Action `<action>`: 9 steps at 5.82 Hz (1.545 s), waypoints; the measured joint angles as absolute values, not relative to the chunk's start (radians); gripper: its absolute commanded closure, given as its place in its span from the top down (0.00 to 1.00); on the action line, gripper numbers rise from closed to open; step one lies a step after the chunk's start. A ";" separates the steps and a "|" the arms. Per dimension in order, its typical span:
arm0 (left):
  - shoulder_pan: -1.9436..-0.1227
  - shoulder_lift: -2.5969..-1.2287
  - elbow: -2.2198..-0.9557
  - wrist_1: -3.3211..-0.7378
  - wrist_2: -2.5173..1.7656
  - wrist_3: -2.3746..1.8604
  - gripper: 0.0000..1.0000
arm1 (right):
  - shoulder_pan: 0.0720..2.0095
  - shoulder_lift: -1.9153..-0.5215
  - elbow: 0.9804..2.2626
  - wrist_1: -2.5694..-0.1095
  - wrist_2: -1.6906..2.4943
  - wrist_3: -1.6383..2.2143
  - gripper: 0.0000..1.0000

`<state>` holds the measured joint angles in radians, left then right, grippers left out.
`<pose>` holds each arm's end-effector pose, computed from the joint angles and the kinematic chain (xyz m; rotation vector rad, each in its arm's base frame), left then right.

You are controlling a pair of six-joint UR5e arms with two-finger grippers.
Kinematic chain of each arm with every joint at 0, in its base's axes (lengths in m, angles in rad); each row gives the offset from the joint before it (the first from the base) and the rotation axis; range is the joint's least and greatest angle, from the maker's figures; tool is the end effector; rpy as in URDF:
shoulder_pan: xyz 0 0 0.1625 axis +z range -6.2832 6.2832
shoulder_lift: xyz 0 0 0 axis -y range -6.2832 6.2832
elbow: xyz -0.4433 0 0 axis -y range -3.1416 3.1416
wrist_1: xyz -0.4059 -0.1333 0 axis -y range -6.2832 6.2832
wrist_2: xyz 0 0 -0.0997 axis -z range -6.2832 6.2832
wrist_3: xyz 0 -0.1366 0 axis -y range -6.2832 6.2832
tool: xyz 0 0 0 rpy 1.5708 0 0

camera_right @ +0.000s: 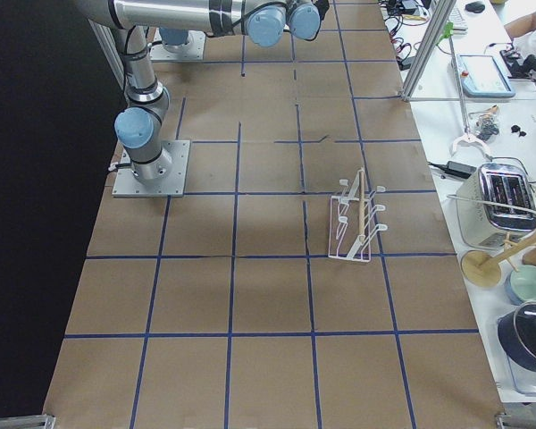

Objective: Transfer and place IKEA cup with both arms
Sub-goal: 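Close the left gripper on the cup's base beside the right gripper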

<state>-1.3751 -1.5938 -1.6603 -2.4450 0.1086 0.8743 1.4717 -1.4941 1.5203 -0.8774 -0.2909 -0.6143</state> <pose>-0.1753 -0.4998 0.4688 0.1791 -1.6207 -0.0078 0.2145 -0.5126 0.4987 0.0277 1.7908 0.1596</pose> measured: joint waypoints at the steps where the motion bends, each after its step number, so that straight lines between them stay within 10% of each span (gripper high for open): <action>1: -1.399 -1.590 -1.657 -2.435 0.078 0.862 0.94 | 1.472 -1.494 1.521 -0.877 -0.288 -0.618 0.50; 6: -1.449 -1.572 -1.633 -2.433 0.050 0.837 0.15 | 1.473 -1.494 1.528 -0.876 -0.256 -0.635 0.50; 9: -1.451 -1.571 -1.629 -2.430 0.057 0.837 0.00 | 1.473 -1.494 1.528 -0.876 -0.257 -0.635 0.60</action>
<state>-1.4508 -1.5708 -1.6294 -2.4299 0.0570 0.8372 1.4726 -1.4942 1.5279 -0.8759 -0.2565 -0.6351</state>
